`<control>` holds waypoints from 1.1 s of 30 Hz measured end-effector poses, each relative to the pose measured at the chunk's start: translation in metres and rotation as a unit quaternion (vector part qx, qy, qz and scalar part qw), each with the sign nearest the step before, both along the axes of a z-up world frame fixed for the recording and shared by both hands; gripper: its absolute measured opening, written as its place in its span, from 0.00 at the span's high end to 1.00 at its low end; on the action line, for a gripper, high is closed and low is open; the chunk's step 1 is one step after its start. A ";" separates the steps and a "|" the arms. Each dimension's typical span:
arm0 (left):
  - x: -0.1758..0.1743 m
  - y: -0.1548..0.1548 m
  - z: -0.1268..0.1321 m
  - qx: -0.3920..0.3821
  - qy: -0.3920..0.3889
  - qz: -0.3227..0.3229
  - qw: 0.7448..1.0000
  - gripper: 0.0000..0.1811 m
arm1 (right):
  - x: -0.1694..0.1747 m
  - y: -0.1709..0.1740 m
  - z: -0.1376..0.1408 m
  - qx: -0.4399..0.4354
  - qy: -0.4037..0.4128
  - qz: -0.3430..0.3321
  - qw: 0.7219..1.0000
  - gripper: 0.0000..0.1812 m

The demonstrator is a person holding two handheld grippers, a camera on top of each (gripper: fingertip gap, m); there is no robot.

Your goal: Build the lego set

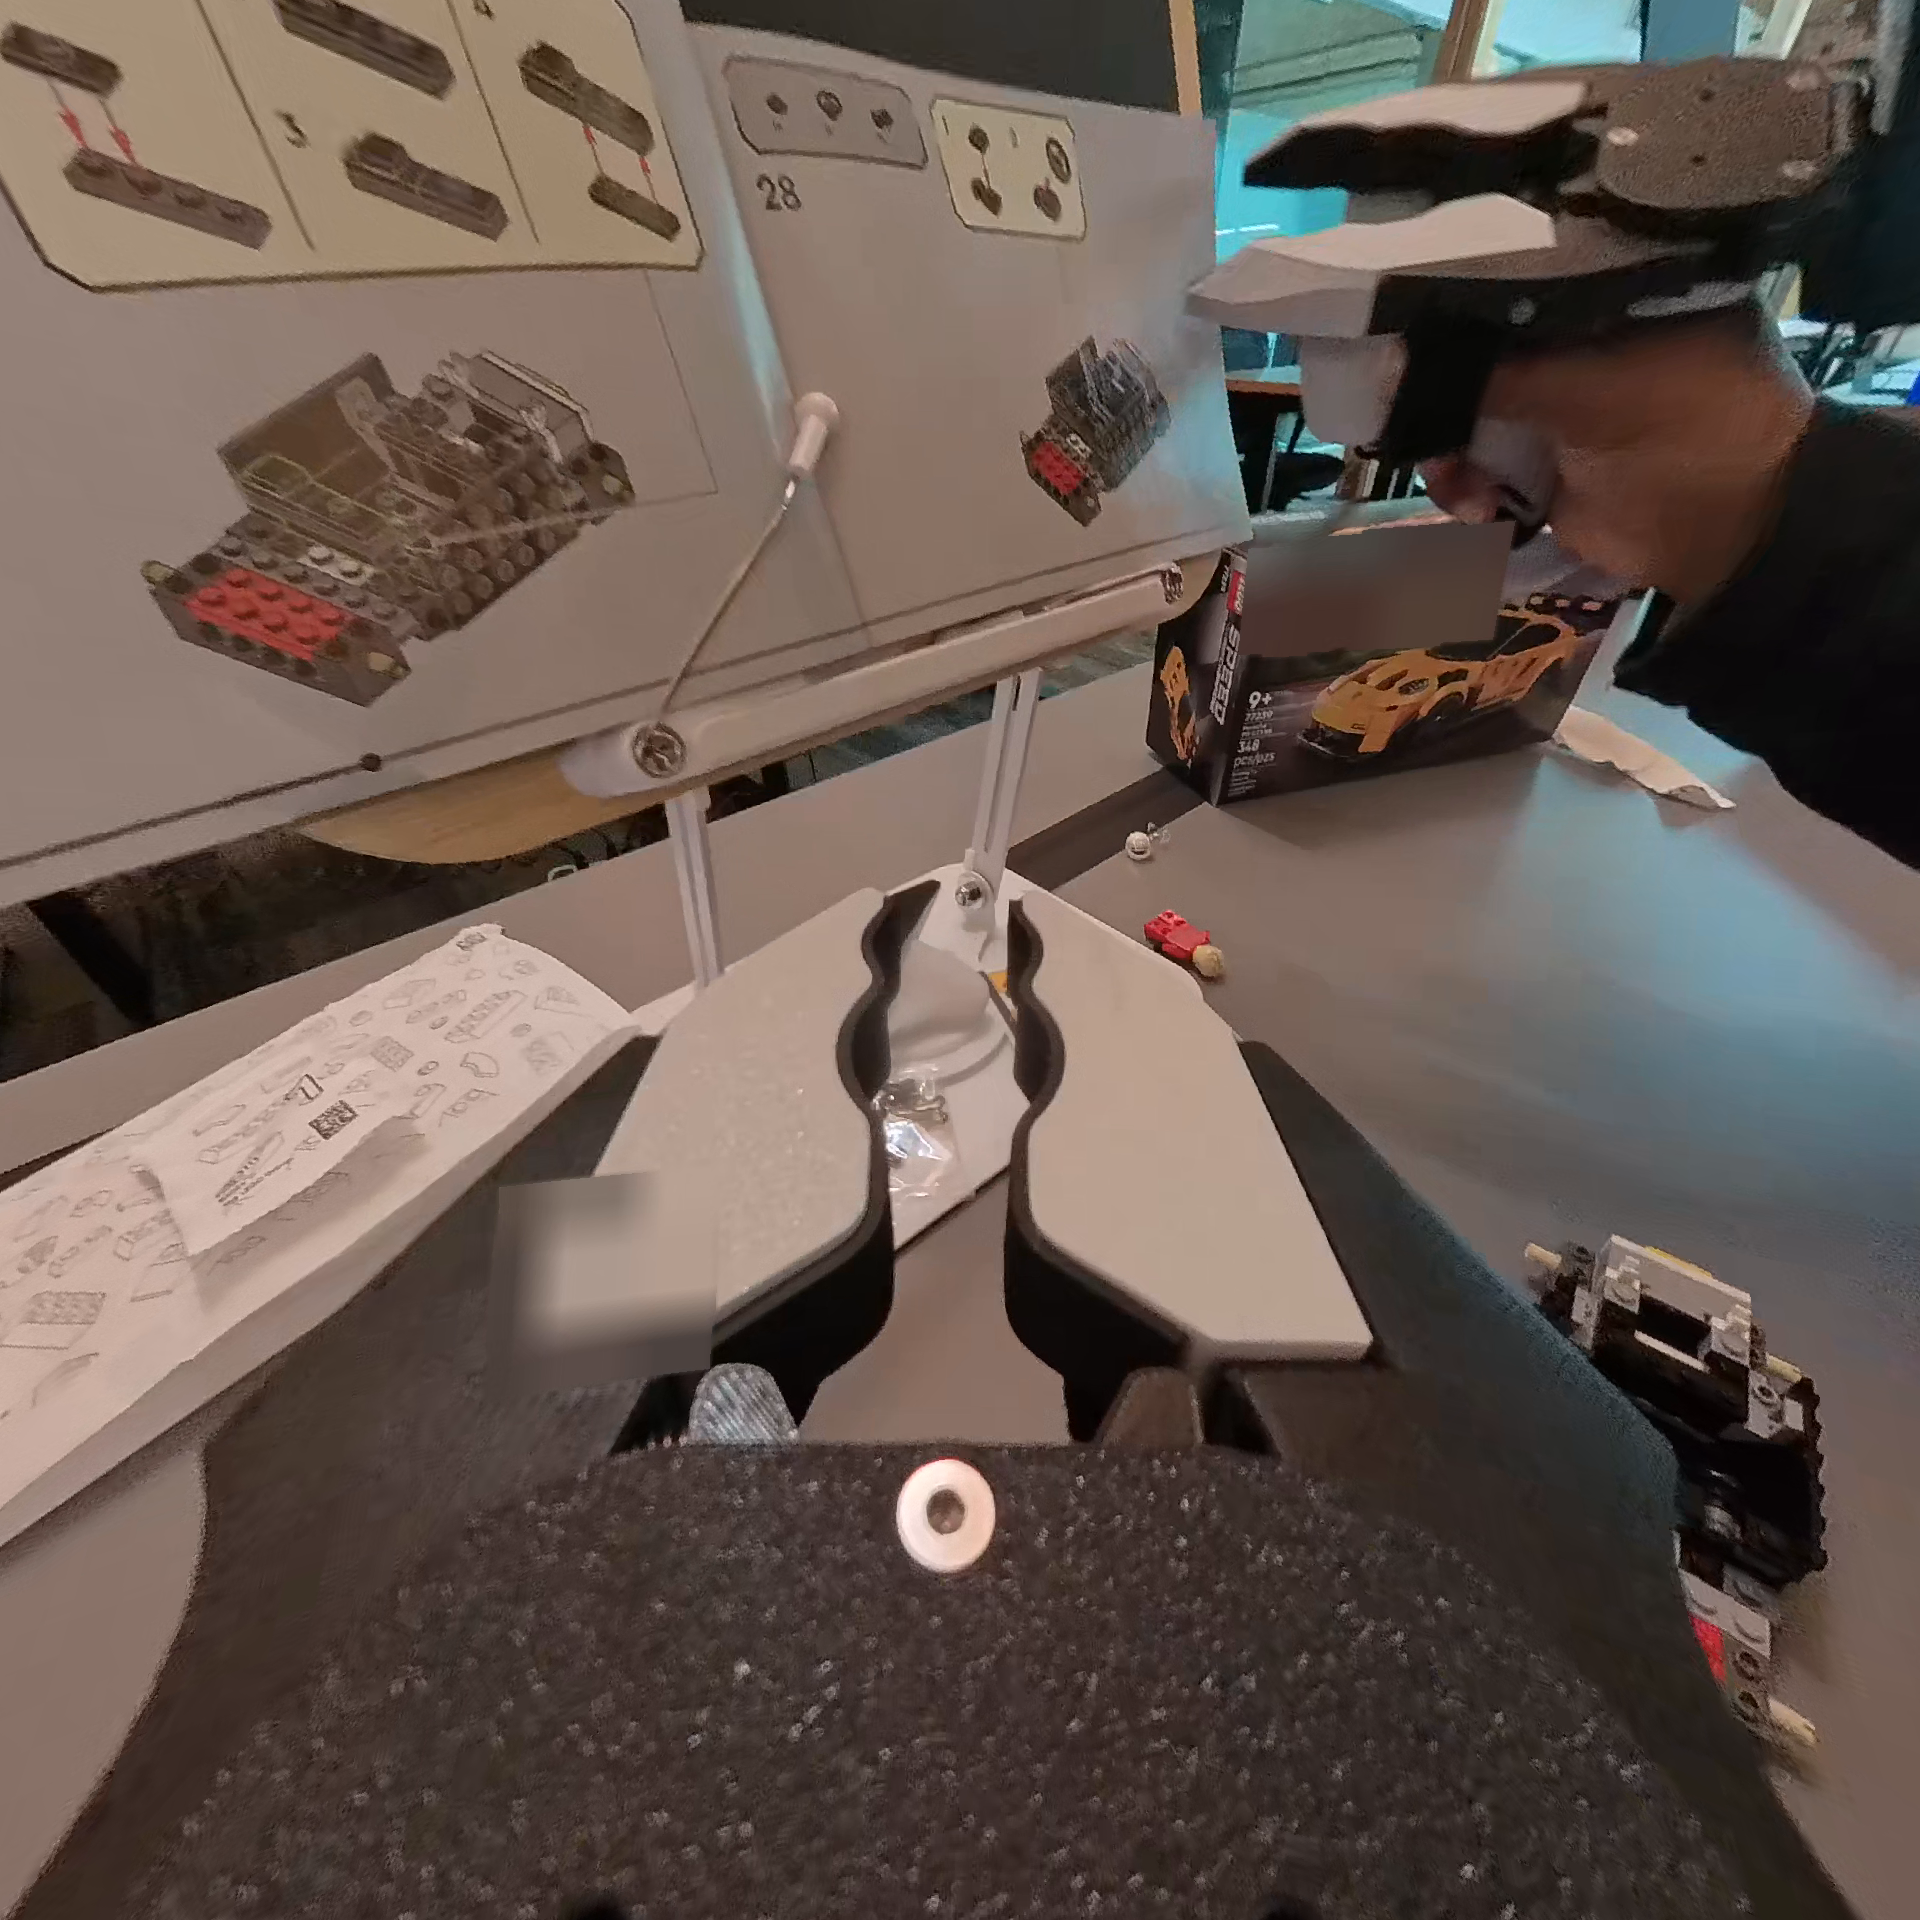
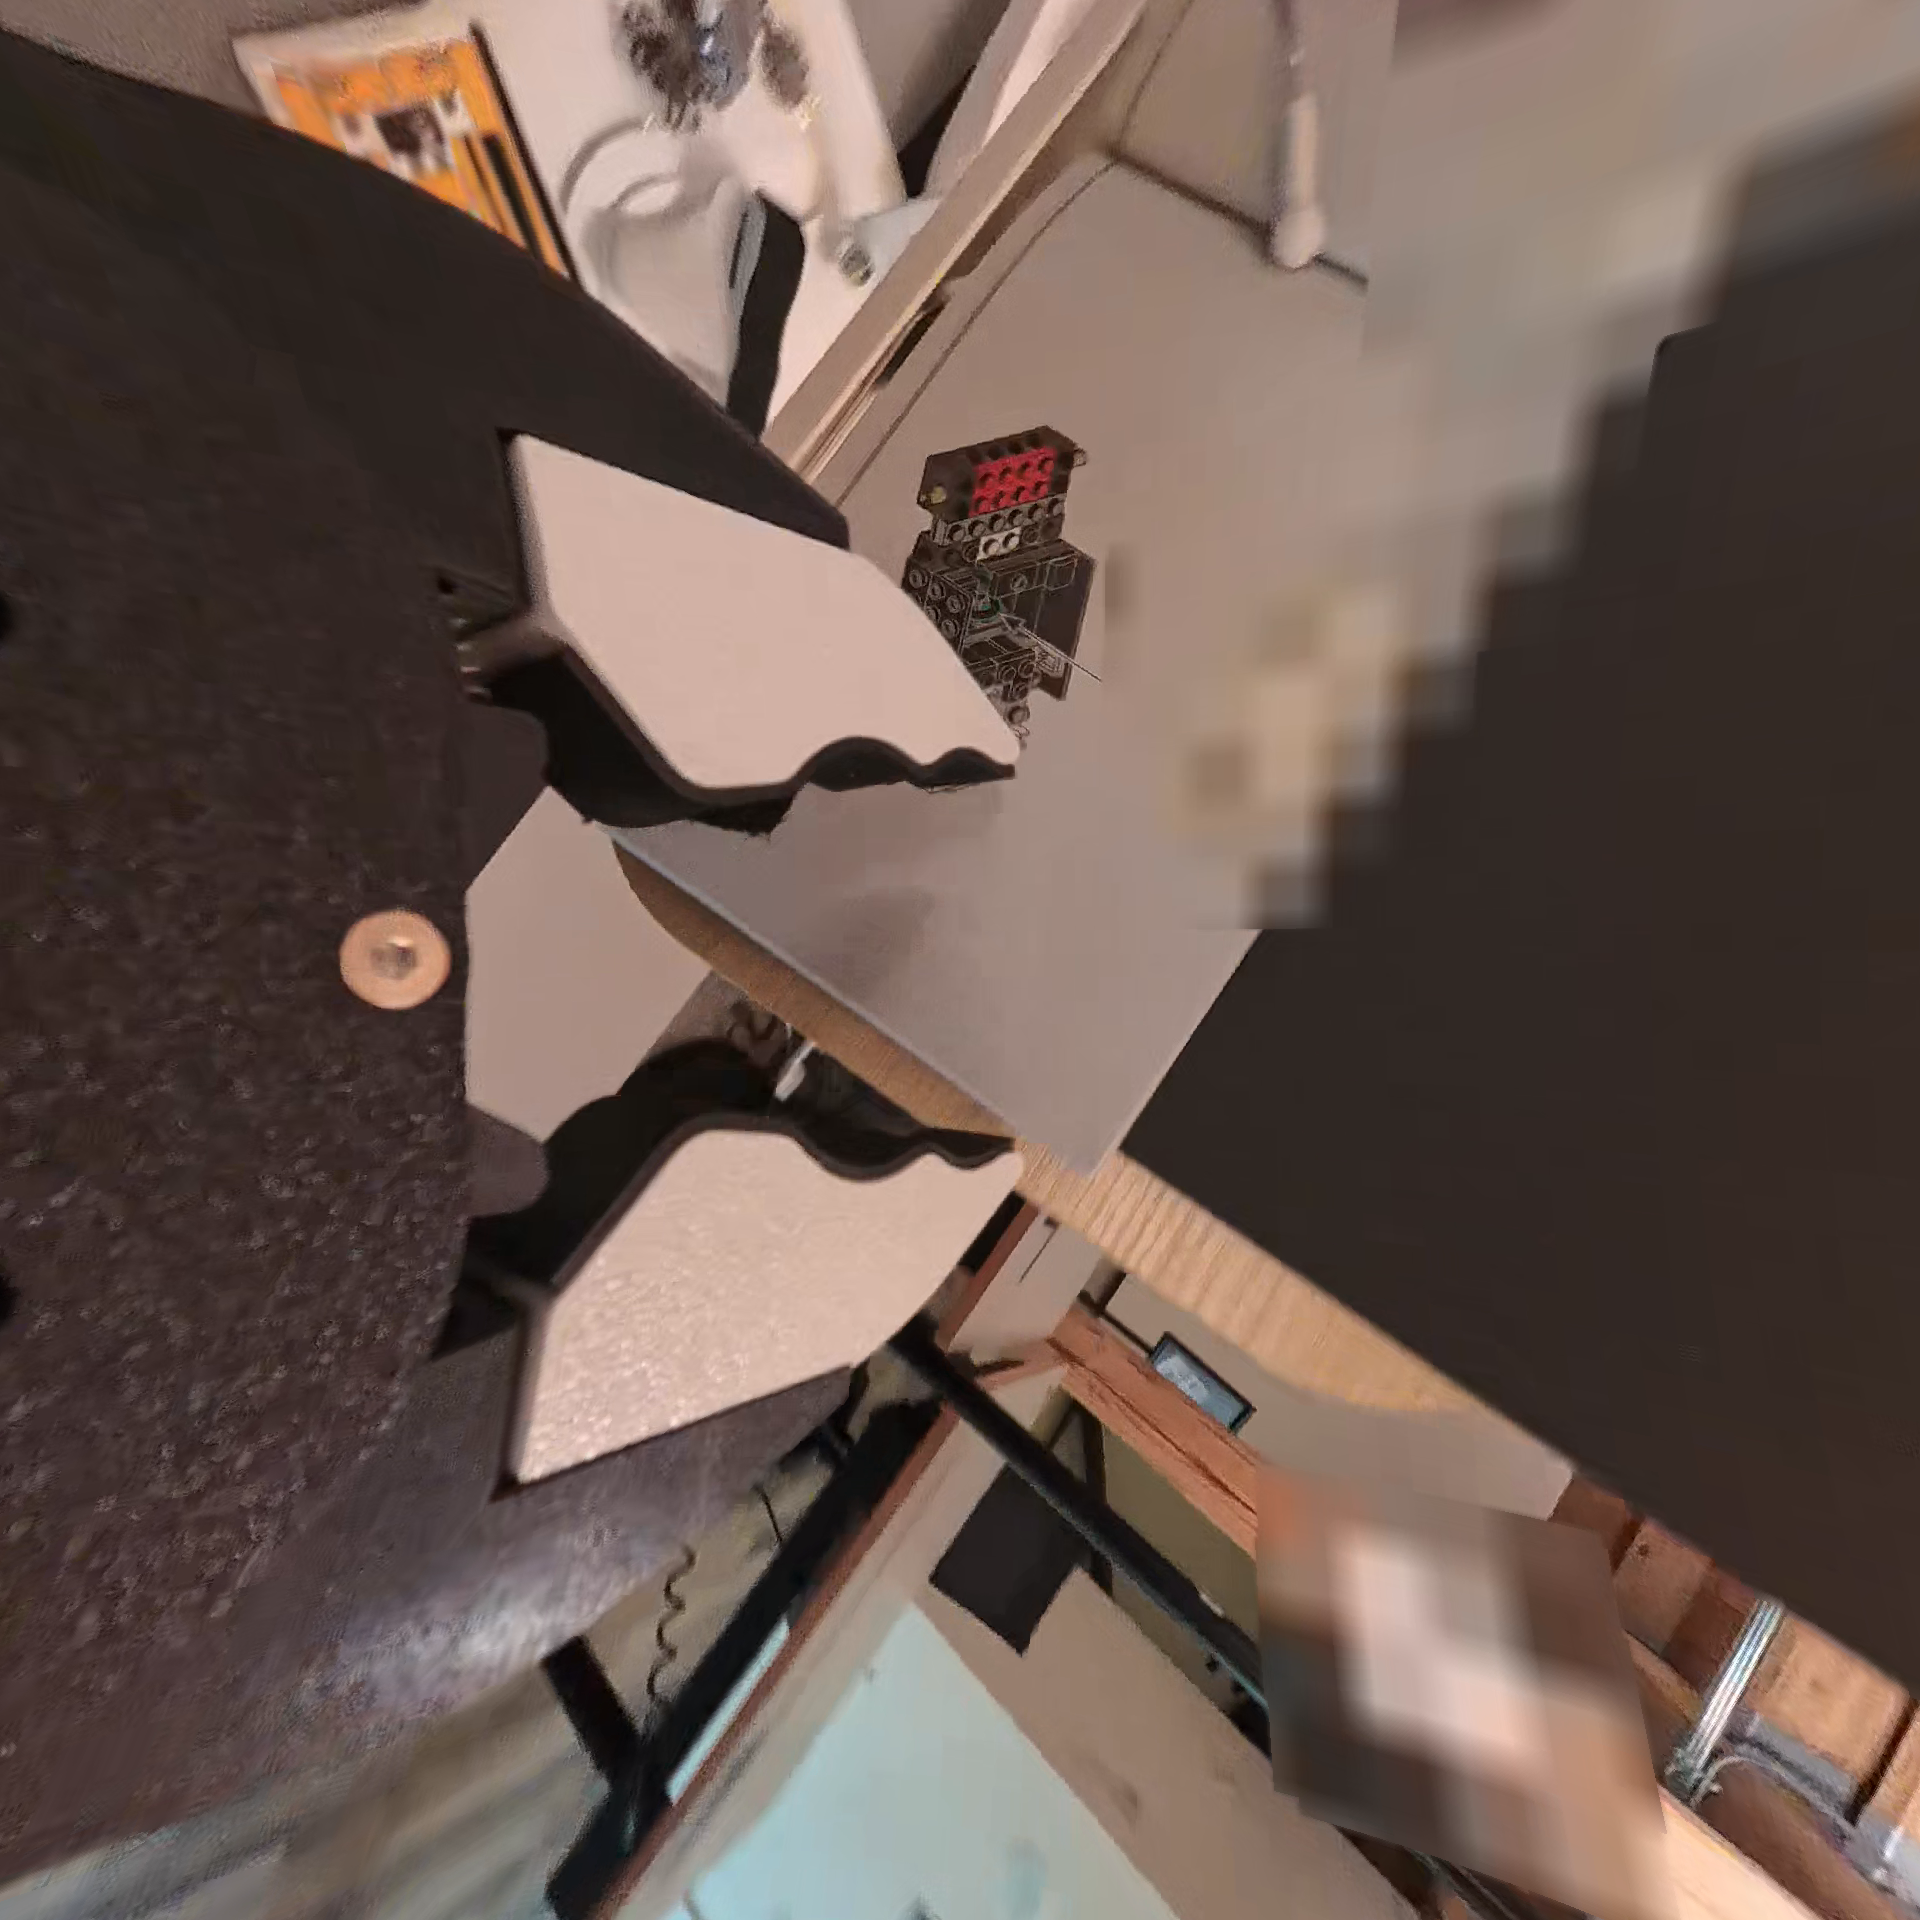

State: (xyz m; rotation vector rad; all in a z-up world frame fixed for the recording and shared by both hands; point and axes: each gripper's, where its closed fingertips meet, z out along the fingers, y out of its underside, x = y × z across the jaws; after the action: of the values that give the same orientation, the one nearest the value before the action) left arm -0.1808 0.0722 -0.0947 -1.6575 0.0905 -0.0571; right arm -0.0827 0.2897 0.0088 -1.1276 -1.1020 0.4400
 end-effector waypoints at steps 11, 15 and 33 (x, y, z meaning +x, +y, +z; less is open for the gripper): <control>0.012 0.001 -0.017 -0.019 0.011 -0.015 1.000 0.90 | -0.020 0.009 0.000 0.036 -0.020 -0.030 0.999 0.65; 0.013 0.002 -0.020 -0.021 0.015 -0.018 1.000 0.90 | -0.017 0.012 0.002 0.032 -0.008 -0.041 0.999 0.75; 0.017 0.002 -0.023 -0.024 0.025 -0.022 0.999 0.91 | -0.007 0.002 0.016 0.047 0.012 -0.047 0.998 0.86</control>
State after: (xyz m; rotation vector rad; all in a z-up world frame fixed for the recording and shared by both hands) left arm -0.1640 0.0742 -0.1176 -1.7051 0.1636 -0.0512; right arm -0.0900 0.2920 0.0249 -1.0843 -1.0337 0.3233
